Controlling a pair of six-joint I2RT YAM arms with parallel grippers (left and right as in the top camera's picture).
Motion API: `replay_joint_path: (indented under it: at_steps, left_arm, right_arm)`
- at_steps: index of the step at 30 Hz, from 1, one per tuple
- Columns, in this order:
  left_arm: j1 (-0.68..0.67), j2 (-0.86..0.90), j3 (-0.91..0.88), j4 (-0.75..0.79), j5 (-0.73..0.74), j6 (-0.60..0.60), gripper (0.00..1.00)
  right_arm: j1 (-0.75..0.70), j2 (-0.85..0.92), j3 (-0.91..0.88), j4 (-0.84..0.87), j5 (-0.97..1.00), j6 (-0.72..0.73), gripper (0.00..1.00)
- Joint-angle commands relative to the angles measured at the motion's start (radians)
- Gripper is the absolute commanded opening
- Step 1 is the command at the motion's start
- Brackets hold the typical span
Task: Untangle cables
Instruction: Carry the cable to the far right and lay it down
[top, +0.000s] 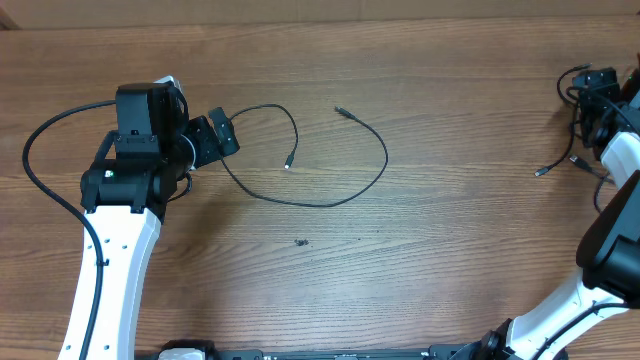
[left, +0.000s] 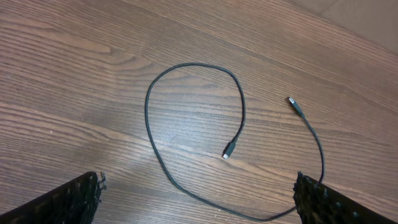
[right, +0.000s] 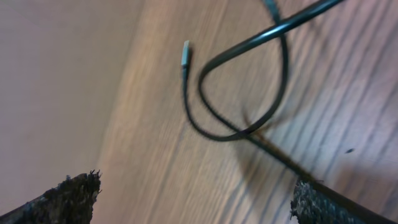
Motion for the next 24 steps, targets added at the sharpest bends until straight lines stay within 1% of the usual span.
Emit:
replay_joint_path:
  at_steps: [1, 8, 12, 15, 18, 24]
  left_arm:
    - [0.0, 0.006, 0.021, 0.0, 0.01, 0.018, 1.0]
    - [0.0, 0.006, 0.021, 0.0, 0.01, 0.018, 1.0]
    - [0.0, 0.006, 0.021, 0.0, 0.01, 0.018, 1.0]
    - [0.0, 0.006, 0.021, 0.0, 0.01, 0.018, 1.0]
    - [0.0, 0.006, 0.021, 0.0, 0.01, 0.018, 1.0]
    - [0.0, 0.006, 0.021, 0.0, 0.01, 0.018, 1.0]
  right_arm:
    - [0.002, 0.047, 0.001, 0.011, 0.05, 0.002, 1.0]
    - [0.002, 0.083, 0.0, 0.045, 0.055, 0.0, 1.0]
    - [0.004, 0.085, 0.0, 0.05, 0.091, -0.001, 1.0]
    - [0.005, 0.105, 0.0, 0.085, 0.091, -0.001, 1.0]
    - [0.005, 0.137, 0.0, 0.153, 0.087, -0.001, 1.0]
    - [0.01, 0.176, 0.0, 0.352, 0.088, -0.005, 1.0]
